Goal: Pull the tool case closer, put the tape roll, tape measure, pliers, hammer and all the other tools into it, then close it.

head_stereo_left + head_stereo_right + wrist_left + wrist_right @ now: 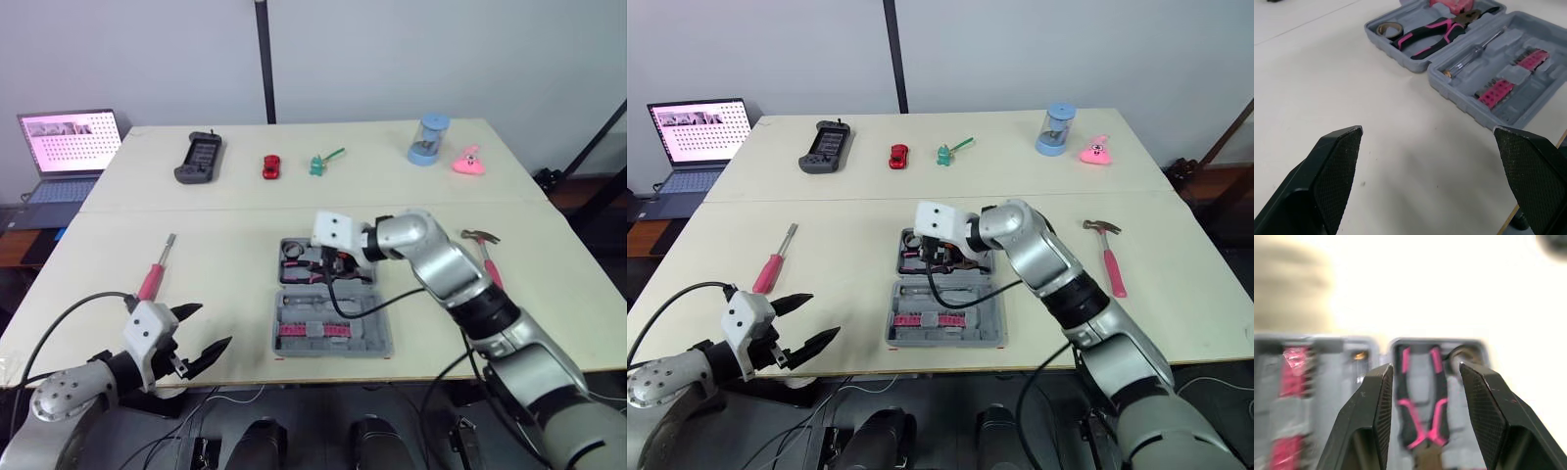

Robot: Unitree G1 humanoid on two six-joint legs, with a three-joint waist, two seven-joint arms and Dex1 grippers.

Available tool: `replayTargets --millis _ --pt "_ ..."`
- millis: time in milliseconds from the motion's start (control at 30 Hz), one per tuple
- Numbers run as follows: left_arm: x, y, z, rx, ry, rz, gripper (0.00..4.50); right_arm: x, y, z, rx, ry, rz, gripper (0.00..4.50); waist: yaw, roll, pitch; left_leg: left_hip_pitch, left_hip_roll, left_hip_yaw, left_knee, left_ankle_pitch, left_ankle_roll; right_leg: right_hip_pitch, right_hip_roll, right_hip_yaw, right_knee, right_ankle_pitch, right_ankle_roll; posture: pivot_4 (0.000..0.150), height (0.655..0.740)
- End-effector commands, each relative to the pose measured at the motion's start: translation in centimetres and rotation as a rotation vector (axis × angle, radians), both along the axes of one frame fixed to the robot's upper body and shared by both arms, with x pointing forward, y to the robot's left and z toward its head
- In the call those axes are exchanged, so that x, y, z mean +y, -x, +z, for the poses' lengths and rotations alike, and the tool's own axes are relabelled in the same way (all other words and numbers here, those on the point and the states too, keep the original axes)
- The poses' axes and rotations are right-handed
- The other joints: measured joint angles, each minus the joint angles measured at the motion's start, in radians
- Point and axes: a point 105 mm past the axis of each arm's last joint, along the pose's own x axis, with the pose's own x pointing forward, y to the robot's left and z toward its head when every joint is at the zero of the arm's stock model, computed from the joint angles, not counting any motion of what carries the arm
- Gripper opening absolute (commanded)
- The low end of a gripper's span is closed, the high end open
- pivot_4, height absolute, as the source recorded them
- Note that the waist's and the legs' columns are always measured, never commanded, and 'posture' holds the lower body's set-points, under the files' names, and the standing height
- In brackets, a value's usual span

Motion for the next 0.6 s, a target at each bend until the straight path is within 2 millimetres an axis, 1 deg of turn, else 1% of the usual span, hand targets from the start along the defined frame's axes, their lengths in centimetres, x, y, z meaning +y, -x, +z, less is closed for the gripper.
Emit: replayTargets --millis 33,67,100,167,200,233,367,500,600 --pt "-0.3 -0.2 0.4 -0.023 -0.007 -0.028 4.5 0.0 1.2 -0.4 0.099 -0.029 0.05 2.03 -0.001 0.0 0.0 0.0 0.0 0.0 0.0 0.0 0.0 0.0 0.0 0.0 0.0 0.0 0.0 0.15 0.6753" --pt "-0.4 -0.3 0.4 -0.025 -0.008 -0.034 4.5 0.1 1.7 -0.9 0.144 -0.051 0.073 1.74 -0.001 0.0 0.0 0.0 0.0 0.0 0.0 0.0 0.0 0.0 0.0 0.0 0.0 0.0 0.0 0.15 0.6753" --pt "-0.4 -0.4 0.5 -0.026 -0.008 -0.039 4.5 0.0 1.7 -1.6 0.17 -0.061 0.062 1.54 -0.001 0.0 0.0 0.0 0.0 0.0 0.0 0.0 0.0 0.0 0.0 0.0 0.0 0.0 0.0 0.15 0.6753" --pt "-0.5 -0.6 0.6 -0.027 -0.012 -0.05 4.5 -0.3 1.5 -3.0 0.161 -0.032 0.05 0.47 -0.001 0.0 0.0 0.0 0.001 0.0 0.0 0.0 0.0 0.0 0.001 0.0 0.0 0.0 0.0 0.15 0.6753" --pt "-0.5 -0.7 0.6 -0.028 -0.013 -0.055 4.5 -0.3 1.4 -3.5 0.169 -0.03 0.035 0.19 -0.001 0.0 0.0 0.0 0.0 0.0 0.0 0.0 0.0 0.0 0.001 0.0 0.0 0.0 0.0 0.15 0.6753" --pt "-0.6 -0.7 0.7 -0.028 -0.014 -0.058 4.5 -0.3 1.3 -3.8 0.177 -0.037 0.028 0.09 -0.001 0.0 0.0 0.0 0.0 0.0 0.0 0.0 0.0 0.0 0.0 0.0 0.0 0.0 0.0 0.15 0.6753" --pt "-0.4 -1.2 1.2 -0.056 -0.021 -0.053 4.5 -0.4 0.6 -4.8 0.159 -0.014 0.003 0.09 -0.001 0.0 0.0 0.0 0.0 0.0 0.0 0.0 0.0 0.0 0.0 0.0 0.0 0.0 0.0 0.15 0.6753" --pt "-0.5 -1.4 1.4 -0.059 -0.024 -0.058 4.5 -0.1 0.0 -5.1 0.168 -0.034 -0.019 0.09 -0.001 0.0 0.0 0.0 0.0 0.0 0.0 0.0 0.0 0.0 0.0 0.0 0.0 0.0 0.0 0.15 0.6753" --pt "-0.4 -1.4 1.3 -0.055 -0.028 -0.061 4.5 -0.4 -0.3 -6.5 0.192 -0.014 -0.043 0.09 -0.001 0.0 0.0 0.0 0.0 0.0 0.0 0.0 0.0 0.0 0.001 0.0 0.0 0.0 0.0 0.15 0.6753"
